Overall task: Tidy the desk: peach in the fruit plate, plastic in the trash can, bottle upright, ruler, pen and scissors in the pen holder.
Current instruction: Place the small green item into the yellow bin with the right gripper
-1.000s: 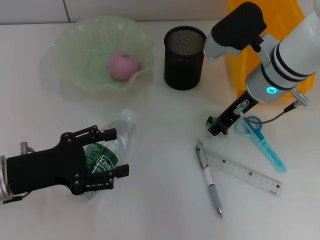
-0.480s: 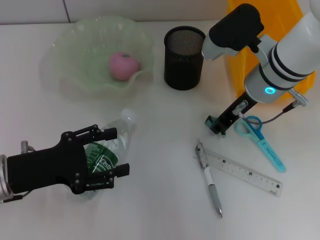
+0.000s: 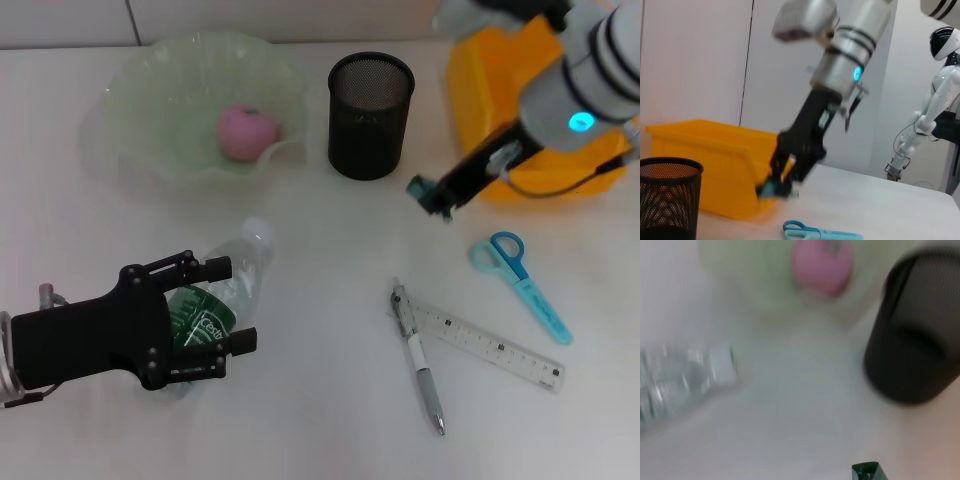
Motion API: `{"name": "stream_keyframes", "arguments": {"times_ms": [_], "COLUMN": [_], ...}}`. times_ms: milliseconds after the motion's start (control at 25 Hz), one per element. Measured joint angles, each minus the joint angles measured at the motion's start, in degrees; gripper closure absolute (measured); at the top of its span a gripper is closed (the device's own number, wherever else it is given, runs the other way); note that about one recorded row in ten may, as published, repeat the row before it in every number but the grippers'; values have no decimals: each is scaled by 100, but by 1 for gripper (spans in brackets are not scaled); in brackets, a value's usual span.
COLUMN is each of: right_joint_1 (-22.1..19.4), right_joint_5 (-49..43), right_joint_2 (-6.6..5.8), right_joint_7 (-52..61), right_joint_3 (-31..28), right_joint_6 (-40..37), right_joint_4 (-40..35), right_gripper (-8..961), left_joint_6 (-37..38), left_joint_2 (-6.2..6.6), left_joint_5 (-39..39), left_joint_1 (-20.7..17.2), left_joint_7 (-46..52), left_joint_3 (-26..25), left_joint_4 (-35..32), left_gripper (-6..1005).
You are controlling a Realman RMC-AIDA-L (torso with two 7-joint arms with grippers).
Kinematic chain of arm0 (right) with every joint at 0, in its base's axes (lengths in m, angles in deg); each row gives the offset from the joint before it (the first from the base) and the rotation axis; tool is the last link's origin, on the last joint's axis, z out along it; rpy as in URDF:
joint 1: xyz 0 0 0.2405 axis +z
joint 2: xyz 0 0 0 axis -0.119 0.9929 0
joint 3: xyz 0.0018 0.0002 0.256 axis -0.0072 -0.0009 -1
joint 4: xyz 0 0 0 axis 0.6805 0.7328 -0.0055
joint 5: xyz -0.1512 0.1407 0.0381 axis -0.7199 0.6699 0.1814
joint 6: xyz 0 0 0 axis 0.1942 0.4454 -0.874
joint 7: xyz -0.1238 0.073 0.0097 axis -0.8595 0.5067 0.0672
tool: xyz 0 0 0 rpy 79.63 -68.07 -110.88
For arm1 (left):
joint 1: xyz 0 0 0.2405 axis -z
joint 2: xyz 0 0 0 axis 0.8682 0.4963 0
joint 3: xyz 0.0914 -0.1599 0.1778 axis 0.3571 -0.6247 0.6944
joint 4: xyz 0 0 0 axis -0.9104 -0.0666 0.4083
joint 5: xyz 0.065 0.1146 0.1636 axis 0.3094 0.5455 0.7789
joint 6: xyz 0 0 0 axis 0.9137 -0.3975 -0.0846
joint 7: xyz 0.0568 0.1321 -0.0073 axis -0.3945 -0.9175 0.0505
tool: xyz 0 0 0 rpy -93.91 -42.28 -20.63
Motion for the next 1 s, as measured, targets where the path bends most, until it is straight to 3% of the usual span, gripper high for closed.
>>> {"name": "stream_keyframes", "arguments": {"times_ms": [120, 160, 360, 520, 560, 800, 1000], "right_joint_1": [-125, -212, -268, -280, -284, -216, -118], "right_joint_5": [-23, -169, -635, -768, -755, -759, -774], "right_joint_2": [-15, -31, -53, -97, -100, -95, -94], "right_joint_7": [-15, -50, -197, -336, -369, -479, -518], "right_joint_3": [-630, -1088, -1860, -2369, -2473, -2445, -2442], "right_joint_6": [-393, -475, -390, 7, 396, 1242, 1352], "right_joint_4": [-819, -1302, -1646, -1301, -948, 0, 251], "right_gripper": [603, 603, 604, 587, 582, 556, 534], "left_joint_6": [2, 2, -6, -14, -15, -16, 5], "left_joint_2": [0, 0, -5, -8, -9, -9, -9], "left_joint_5": [0, 1, 0, 0, 0, 0, -15], "left_joint_1": [6, 12, 23, 27, 28, 50, 60], "left_joint_7": [-1, -1, -3, -4, -4, -4, -4], "left_joint_3": [-1, -1, 11, 20, 20, 13, 2], "left_joint_4": [0, 0, 0, 0, 0, 0, -7], "left_gripper": [158, 158, 158, 158, 158, 157, 157]}}
